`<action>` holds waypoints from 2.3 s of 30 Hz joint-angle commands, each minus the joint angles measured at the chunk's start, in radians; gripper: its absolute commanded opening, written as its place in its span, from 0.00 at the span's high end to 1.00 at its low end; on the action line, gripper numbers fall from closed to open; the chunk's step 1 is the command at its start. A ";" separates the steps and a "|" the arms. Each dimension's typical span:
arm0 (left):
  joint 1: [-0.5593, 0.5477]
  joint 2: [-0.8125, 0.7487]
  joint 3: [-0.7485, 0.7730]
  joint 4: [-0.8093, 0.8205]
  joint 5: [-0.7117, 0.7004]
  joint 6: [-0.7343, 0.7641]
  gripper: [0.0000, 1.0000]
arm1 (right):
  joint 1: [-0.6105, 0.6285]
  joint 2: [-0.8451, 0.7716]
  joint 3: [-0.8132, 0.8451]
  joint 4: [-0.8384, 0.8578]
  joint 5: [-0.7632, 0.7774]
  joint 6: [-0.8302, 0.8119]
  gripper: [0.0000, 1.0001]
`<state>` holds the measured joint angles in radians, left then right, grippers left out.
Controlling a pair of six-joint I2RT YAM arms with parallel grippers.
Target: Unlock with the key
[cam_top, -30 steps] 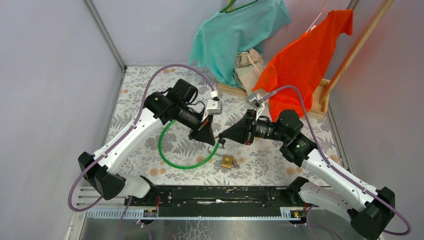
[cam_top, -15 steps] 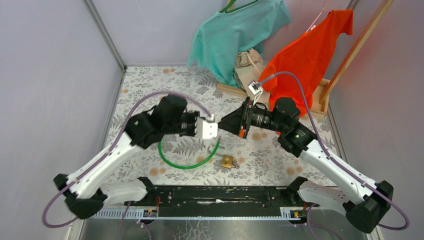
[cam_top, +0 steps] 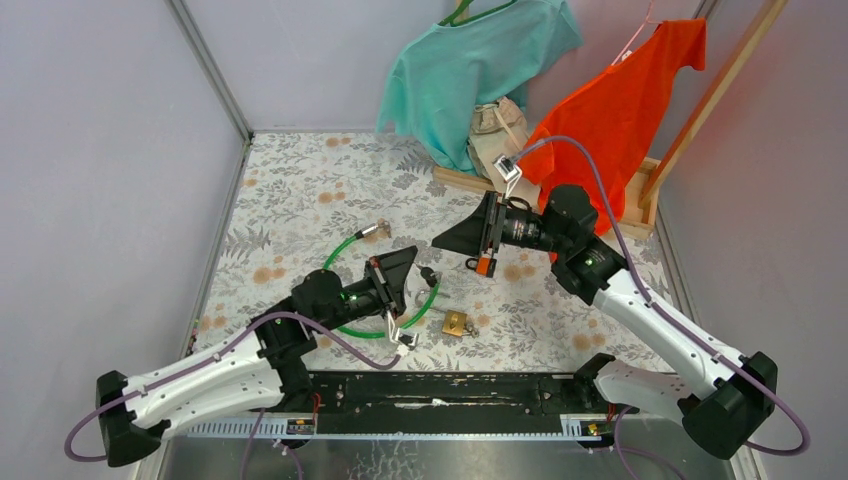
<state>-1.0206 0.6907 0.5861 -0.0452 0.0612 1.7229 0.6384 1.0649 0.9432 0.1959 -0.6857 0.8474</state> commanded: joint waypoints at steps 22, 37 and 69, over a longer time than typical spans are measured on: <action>-0.007 0.142 -0.078 0.659 -0.123 0.253 1.00 | -0.005 0.039 -0.216 0.545 -0.062 0.308 0.72; -0.007 0.207 -0.082 0.705 -0.223 0.274 0.57 | -0.060 -0.001 -0.220 0.472 -0.028 0.358 1.00; 0.240 1.280 0.939 -0.620 0.374 -0.803 0.21 | -0.259 -0.278 0.107 -1.038 0.706 -0.395 1.00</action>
<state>-0.7841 1.9736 1.5440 -0.7654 0.3122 0.8467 0.3832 0.7986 1.0164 -0.7784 -0.0704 0.4820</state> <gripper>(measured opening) 0.796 0.033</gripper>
